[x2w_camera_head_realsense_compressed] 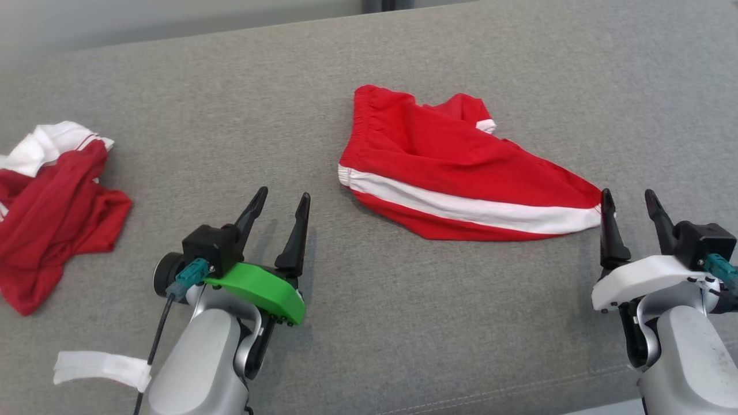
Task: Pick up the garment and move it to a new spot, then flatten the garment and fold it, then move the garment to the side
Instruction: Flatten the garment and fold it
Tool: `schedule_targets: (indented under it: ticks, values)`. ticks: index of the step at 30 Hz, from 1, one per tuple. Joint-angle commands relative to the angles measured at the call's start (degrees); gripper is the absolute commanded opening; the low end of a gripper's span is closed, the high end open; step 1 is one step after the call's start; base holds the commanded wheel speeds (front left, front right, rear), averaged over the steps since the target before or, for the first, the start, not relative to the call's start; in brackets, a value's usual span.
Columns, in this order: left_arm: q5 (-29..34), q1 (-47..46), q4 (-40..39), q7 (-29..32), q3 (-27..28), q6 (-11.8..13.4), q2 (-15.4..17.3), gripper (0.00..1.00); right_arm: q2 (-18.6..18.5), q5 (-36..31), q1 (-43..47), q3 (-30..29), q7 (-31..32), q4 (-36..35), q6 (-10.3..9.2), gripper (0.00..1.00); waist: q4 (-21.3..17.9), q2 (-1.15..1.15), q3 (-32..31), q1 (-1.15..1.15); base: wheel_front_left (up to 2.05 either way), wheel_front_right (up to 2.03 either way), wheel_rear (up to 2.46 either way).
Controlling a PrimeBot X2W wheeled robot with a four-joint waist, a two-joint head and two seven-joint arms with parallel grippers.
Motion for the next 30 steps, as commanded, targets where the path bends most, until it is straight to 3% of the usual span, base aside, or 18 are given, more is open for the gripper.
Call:
schedule_targets:
  ticks: [1,9,15,18,19,20,21,25,30]
  values:
    - [-1.1,-2.3,1.7,0.0,-0.2,-0.2,0.8,1.00,0.5,1.0,1.0,1.1,0.0,-1.2,-0.08,1.00,-5.6,0.00,2.1,0.00,0.00,0.00,0.00]
    - [-7.5,-8.0,9.3,0.0,-2.5,-0.2,2.2,1.00,1.6,2.6,2.5,4.2,0.0,-3.8,-0.08,1.00,-11.1,0.00,4.5,0.00,0.00,0.00,0.00]
    - [-14.5,-9.7,10.5,0.0,-7.2,-0.2,4.1,1.00,1.2,3.2,2.9,4.7,0.0,-4.1,-0.08,1.00,-12.4,0.00,5.3,0.00,0.00,0.00,0.00]
    - [-15.5,-10.5,10.9,0.0,-6.8,-0.2,5.1,0.99,1.5,3.0,2.7,5.1,0.0,-4.4,-0.08,1.00,-12.8,0.00,5.5,0.00,0.00,0.00,0.00]
    - [-15.5,-10.5,10.9,0.0,-6.4,-0.2,5.2,0.46,1.6,3.2,2.4,5.2,0.0,-4.5,-0.08,1.00,-12.9,0.00,5.6,0.00,0.00,0.00,0.00]
    - [-15.5,-10.5,10.9,0.0,-6.4,-0.2,5.2,0.46,1.6,3.2,2.4,5.2,0.0,-4.5,-0.08,1.00,-12.9,0.00,5.6,0.00,0.00,0.00,0.00]
    - [-14.9,-10.6,10.8,0.0,-6.2,-0.2,5.3,0.00,1.7,3.3,2.2,5.5,0.0,-4.6,-0.08,1.00,-12.9,0.00,5.6,0.00,0.00,0.00,0.00]
    - [-13.6,-10.0,11.8,0.0,-5.0,-0.2,5.6,0.00,1.9,3.4,2.2,5.7,0.0,-4.9,-0.08,1.00,-12.5,0.00,5.2,0.00,0.00,0.00,0.00]
    - [-10.6,-7.8,13.7,0.0,0.6,0.0,4.6,0.00,2.1,3.7,3.1,5.1,0.0,-5.2,-0.08,1.00,-10.1,0.00,3.8,0.00,0.00,0.00,0.00]
